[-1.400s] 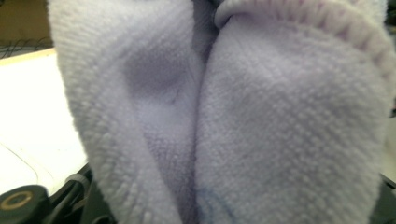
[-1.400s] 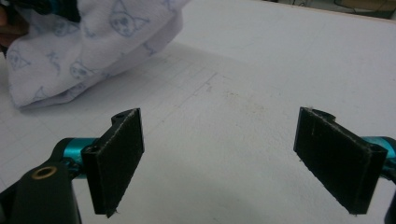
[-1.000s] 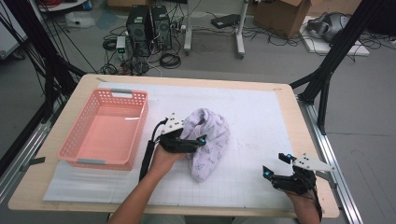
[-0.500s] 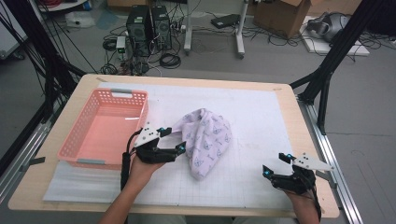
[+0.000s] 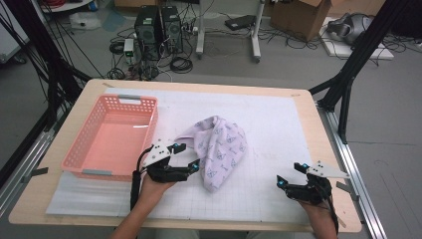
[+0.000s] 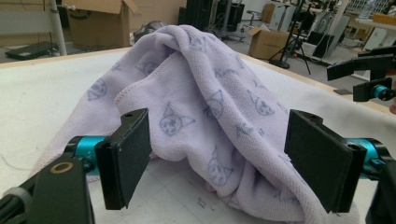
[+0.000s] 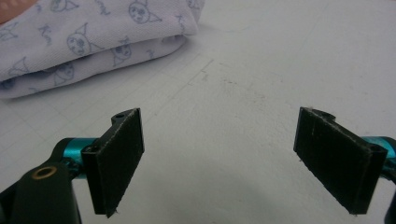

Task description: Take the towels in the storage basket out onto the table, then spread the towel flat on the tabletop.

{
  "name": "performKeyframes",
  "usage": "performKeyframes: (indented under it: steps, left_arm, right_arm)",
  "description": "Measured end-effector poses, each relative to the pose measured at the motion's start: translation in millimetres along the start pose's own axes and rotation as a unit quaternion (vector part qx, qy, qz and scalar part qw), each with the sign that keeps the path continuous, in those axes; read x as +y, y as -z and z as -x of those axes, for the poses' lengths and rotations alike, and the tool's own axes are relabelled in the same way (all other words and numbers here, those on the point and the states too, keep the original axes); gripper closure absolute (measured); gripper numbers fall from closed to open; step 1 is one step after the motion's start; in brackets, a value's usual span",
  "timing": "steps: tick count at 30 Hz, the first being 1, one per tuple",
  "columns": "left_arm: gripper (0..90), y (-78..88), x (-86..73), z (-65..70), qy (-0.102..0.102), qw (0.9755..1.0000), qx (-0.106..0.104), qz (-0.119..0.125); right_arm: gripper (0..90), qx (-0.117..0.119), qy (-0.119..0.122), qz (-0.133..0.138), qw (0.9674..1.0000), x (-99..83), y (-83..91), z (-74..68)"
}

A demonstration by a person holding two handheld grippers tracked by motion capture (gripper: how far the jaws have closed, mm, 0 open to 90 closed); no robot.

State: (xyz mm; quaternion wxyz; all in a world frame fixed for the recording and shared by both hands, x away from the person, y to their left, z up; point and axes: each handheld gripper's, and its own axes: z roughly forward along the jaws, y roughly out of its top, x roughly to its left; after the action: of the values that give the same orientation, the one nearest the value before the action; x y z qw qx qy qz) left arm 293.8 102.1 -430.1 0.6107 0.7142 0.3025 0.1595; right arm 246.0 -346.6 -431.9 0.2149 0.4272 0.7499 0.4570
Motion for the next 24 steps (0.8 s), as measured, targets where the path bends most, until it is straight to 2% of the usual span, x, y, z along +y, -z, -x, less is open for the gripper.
performKeyframes:
  steps: [6,15,21,24]
  left_arm:
    - [23.2,0.2,0.0,-0.2,-0.002,1.0,0.004,-0.001]
    - [23.6,-3.6,1.0,3.9,-0.003,1.0,-0.005,0.0]
    - [25.0,-2.3,0.4,2.8,0.0,1.0,-0.003,-0.009]
    - [26.5,-1.6,-0.3,2.1,-0.001,0.9999,-0.001,-0.016]
  right_arm:
    - [14.8,0.001,0.002,-0.003,1.0,-0.9,0.5,-1.5]
    - [14.8,0.001,-0.004,-0.002,1.0,-1.7,3.4,-1.4]
    - [14.8,0.02,0.002,-0.015,0.9997,1.9,-10.6,-6.8]
    - [15.0,0.027,-0.003,-0.033,0.9991,4.2,-22.3,-10.9]
